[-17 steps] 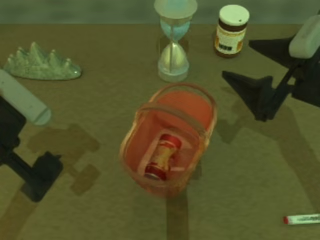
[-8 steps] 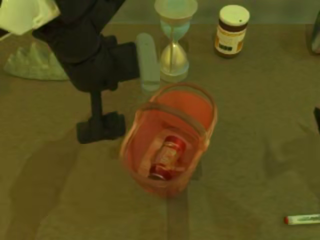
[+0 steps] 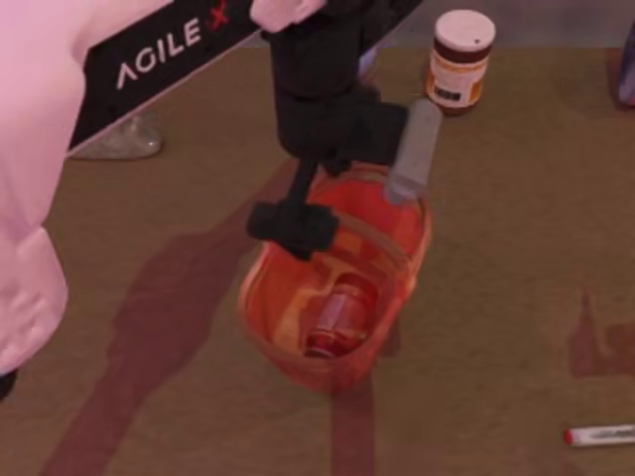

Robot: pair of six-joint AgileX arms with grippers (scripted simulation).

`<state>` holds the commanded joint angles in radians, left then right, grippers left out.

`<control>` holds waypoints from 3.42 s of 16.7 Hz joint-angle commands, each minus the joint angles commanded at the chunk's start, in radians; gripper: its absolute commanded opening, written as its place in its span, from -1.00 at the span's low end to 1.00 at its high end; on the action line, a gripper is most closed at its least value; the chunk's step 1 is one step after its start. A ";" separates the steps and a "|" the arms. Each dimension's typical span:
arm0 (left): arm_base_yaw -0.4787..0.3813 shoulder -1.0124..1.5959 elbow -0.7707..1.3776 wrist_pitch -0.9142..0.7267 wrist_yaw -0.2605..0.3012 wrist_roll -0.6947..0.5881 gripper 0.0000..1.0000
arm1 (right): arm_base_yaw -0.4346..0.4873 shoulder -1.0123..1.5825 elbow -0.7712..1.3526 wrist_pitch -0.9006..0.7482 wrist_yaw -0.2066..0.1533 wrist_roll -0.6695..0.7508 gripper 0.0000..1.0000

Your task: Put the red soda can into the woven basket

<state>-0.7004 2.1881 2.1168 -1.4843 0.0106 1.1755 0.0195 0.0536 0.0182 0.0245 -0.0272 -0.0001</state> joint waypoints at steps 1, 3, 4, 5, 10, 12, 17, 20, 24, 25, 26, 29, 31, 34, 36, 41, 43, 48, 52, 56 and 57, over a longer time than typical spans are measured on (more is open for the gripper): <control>-0.006 0.026 0.029 -0.011 -0.004 0.015 1.00 | -0.005 -0.028 -0.010 -0.013 0.014 0.000 1.00; -0.012 0.051 0.057 -0.021 -0.007 0.030 1.00 | -0.009 -0.054 -0.018 -0.025 0.027 0.000 1.00; -0.012 0.051 0.057 -0.021 -0.007 0.030 1.00 | -0.009 -0.054 -0.018 -0.025 0.027 0.000 1.00; -0.012 0.051 0.057 -0.021 -0.007 0.030 1.00 | -0.009 -0.054 -0.018 -0.025 0.027 0.000 1.00; -0.010 0.047 0.038 -0.005 -0.007 0.031 1.00 | -0.009 -0.054 -0.018 -0.025 0.027 0.000 1.00; -0.011 0.043 0.000 0.028 -0.007 0.032 1.00 | -0.009 -0.054 -0.018 -0.025 0.027 0.000 1.00; -0.012 0.037 -0.046 0.068 -0.007 0.031 1.00 | -0.009 -0.054 -0.018 -0.025 0.027 0.000 1.00; -0.012 0.037 -0.046 0.068 -0.007 0.031 0.70 | -0.009 -0.054 -0.018 -0.025 0.027 0.000 1.00; -0.012 0.037 -0.046 0.068 -0.007 0.031 0.10 | -0.009 -0.054 -0.018 -0.025 0.027 0.000 1.00; -0.012 0.037 -0.046 0.068 -0.007 0.031 -0.06 | -0.009 -0.054 -0.018 -0.025 0.027 0.000 1.00; -0.012 0.037 -0.046 0.068 -0.007 0.031 -0.21 | -0.009 -0.054 -0.018 -0.025 0.027 0.000 1.00; -0.012 0.037 -0.046 0.068 -0.007 0.031 -0.66 | -0.009 -0.054 -0.018 -0.025 0.027 0.000 1.00; -0.012 0.037 -0.046 0.068 -0.007 0.031 -0.96 | -0.009 -0.054 -0.018 -0.025 0.027 0.000 1.00; -0.012 0.037 -0.046 0.068 -0.007 0.031 -1.00 | -0.009 -0.054 -0.018 -0.025 0.027 0.000 1.00; -0.012 0.037 -0.046 0.068 -0.007 0.031 -1.00 | -0.009 -0.054 -0.018 -0.025 0.027 0.000 1.00; -0.012 0.037 -0.046 0.068 -0.007 0.031 -1.00 | -0.009 -0.054 -0.018 -0.025 0.027 0.000 1.00; -0.012 0.037 -0.046 0.068 -0.007 0.031 -1.00 | -0.009 -0.054 -0.018 -0.025 0.027 0.000 1.00; -0.012 0.037 -0.046 0.068 -0.007 0.031 -1.00 | -0.009 -0.054 -0.018 -0.025 0.027 0.000 1.00; -0.012 0.037 -0.046 0.068 -0.007 0.031 -1.00 | -0.009 -0.054 -0.018 -0.025 0.027 0.000 1.00; -0.012 0.037 -0.046 0.068 -0.007 0.031 -1.00 | -0.009 -0.054 -0.018 -0.025 0.027 0.000 1.00; -0.012 0.037 -0.046 0.068 -0.007 0.031 -1.00 | -0.009 -0.054 -0.018 -0.025 0.027 0.000 1.00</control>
<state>-0.7120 2.2249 2.0710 -1.4164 0.0031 1.2065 0.0100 0.0000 0.0000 0.0000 0.0000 0.0000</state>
